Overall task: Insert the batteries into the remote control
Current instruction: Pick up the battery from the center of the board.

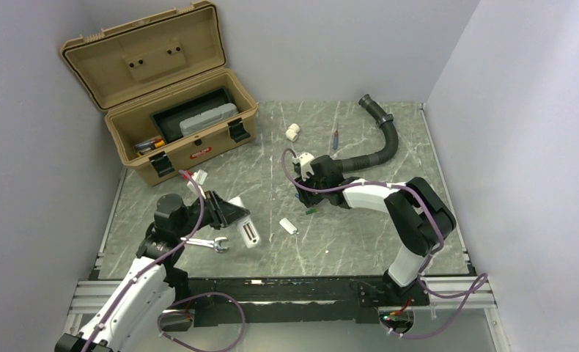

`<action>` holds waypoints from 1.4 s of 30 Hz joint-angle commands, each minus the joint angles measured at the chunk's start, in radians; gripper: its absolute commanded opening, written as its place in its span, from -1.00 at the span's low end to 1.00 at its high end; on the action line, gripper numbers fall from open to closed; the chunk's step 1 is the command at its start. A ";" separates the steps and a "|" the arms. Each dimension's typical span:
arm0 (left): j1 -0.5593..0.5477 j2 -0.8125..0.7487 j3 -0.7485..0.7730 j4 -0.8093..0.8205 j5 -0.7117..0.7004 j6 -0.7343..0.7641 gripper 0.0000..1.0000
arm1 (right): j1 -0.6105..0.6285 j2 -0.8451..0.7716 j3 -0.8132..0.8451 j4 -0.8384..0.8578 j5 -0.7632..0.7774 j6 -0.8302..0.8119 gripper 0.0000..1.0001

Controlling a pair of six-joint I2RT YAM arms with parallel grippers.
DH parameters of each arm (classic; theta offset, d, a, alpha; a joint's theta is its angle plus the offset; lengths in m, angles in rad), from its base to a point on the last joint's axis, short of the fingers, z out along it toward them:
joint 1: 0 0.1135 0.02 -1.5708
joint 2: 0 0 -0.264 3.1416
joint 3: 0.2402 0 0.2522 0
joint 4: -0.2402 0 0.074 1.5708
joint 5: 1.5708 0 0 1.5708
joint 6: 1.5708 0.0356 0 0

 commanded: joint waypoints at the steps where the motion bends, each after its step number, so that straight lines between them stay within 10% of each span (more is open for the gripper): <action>1: 0.004 -0.018 0.079 -0.005 -0.058 -0.016 -1.00 | 0.001 0.012 0.034 0.022 -0.002 0.020 -0.16; 17: -0.007 -0.086 0.093 -0.101 -0.250 -0.120 -1.00 | 0.041 0.048 0.081 -0.047 -0.069 0.036 -1.00; 42: -0.116 -0.085 0.054 0.049 -0.226 -0.095 -1.00 | 0.101 -0.802 -0.363 0.504 -0.598 0.363 -1.00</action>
